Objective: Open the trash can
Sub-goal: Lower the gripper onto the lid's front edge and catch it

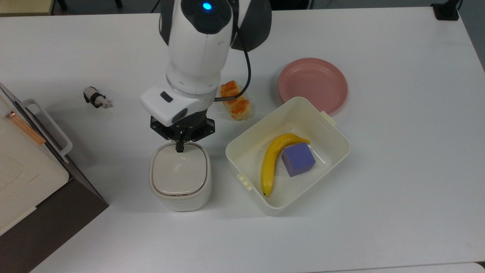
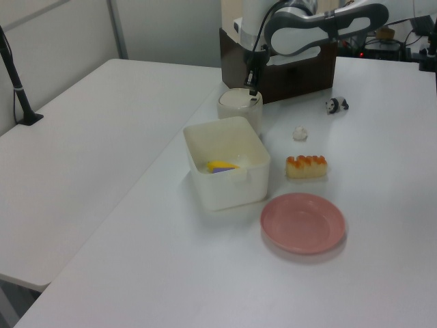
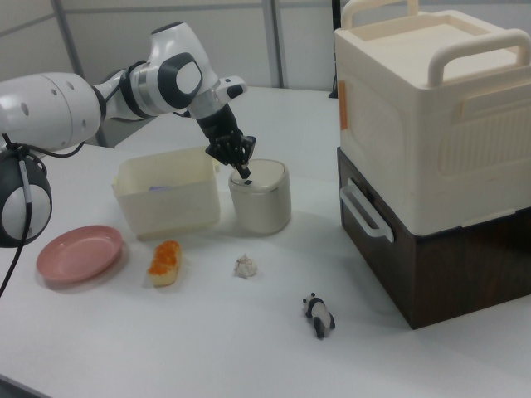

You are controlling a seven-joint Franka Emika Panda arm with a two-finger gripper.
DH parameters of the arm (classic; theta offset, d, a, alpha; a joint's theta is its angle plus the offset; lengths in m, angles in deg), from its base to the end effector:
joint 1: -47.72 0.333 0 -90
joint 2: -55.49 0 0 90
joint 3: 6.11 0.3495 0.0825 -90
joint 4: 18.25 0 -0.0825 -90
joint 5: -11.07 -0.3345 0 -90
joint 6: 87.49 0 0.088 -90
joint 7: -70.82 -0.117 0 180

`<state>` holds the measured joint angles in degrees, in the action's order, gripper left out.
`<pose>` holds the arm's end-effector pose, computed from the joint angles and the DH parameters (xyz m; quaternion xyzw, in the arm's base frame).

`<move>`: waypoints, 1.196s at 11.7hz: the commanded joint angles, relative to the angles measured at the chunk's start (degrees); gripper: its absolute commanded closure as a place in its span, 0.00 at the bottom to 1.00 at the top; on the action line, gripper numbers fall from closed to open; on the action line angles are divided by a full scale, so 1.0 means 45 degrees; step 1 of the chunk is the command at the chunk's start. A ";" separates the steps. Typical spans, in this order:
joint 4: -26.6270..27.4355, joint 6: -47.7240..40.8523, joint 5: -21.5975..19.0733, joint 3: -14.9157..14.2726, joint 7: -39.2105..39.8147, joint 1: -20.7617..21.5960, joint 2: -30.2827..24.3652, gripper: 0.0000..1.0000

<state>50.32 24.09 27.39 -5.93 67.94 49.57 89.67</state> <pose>0.7150 0.0032 0.4833 0.9873 0.0342 0.0819 0.1314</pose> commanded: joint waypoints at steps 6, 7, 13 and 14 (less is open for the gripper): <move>0.0328 -0.0051 0.0514 -0.0058 -0.0337 0.0097 -0.0037 1.00; 0.0308 -0.0051 0.0513 -0.0058 -0.0337 0.0077 -0.0057 1.00; 0.0367 0.0008 0.0922 -0.0058 -0.0375 0.0115 0.0255 1.00; 0.0406 0.0027 0.0982 -0.0058 -0.0376 0.0116 0.0352 1.00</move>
<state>50.98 24.09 29.89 -6.06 67.76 49.51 90.48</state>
